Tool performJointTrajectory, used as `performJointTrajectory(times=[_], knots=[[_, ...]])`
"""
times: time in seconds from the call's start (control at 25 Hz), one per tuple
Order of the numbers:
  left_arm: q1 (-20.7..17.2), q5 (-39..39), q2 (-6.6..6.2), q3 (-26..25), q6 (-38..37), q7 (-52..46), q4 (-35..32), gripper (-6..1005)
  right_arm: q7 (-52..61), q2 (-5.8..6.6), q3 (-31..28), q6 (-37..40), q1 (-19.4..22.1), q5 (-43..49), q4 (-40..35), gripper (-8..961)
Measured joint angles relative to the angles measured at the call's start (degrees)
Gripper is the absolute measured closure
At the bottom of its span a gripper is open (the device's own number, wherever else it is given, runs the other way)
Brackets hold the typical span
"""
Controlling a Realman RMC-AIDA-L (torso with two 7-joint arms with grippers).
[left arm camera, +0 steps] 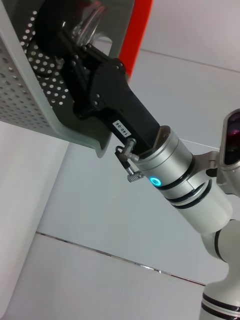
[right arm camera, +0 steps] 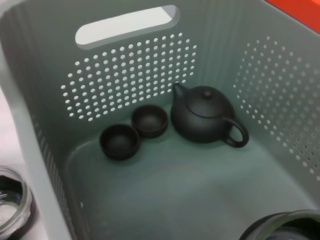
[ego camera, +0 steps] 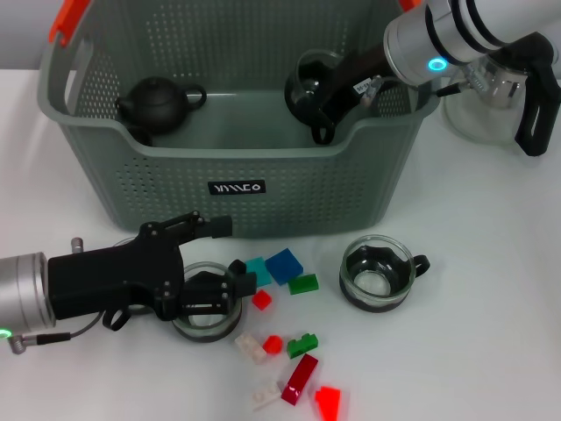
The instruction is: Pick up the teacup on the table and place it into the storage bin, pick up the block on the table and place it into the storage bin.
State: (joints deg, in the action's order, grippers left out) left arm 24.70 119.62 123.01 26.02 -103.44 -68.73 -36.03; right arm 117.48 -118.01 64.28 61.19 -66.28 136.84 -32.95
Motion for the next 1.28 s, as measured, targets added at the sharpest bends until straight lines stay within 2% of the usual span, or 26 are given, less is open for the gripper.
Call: performJointTrajectory(times=[0.36, 0.6, 0.8, 1.04, 1.16, 1.28], knots=[[-0.3, 0.0, 0.03, 0.0, -0.3, 0.0, 0.0, 64, 0.4, -0.05, 0.0, 1.9, -0.1, 0.0, -0.7, 798], [-0.5, 0.0, 0.03, -0.1, -0.4, 0.0, 0.0, 64, 1.3, -0.61, 0.2, 2.7, 0.7, 0.0, -4.1, 786], [-0.6, 0.0, 0.08, -0.1, -0.4, 0.0, 0.0, 64, 1.4, -0.82, 0.2, 3.4, 1.2, 0.1, -6.5, 551], [-0.6, 0.0, 0.11, -0.2, -0.5, 0.0, 0.0, 64, 1.4, -1.56, -0.3, 4.3, 3.3, -0.5, -13.8, 418], [-0.6, 0.0, 0.12, -0.2, -0.5, 0.0, 0.0, 64, 1.4, -2.04, -0.5, 6.3, 5.7, -2.5, -20.0, 351], [-0.6, 0.0, 0.12, -0.2, -0.5, 0.0, 0.0, 64, 0.8, -1.86, -0.5, 9.4, 8.6, -7.3, -25.9, 299]])
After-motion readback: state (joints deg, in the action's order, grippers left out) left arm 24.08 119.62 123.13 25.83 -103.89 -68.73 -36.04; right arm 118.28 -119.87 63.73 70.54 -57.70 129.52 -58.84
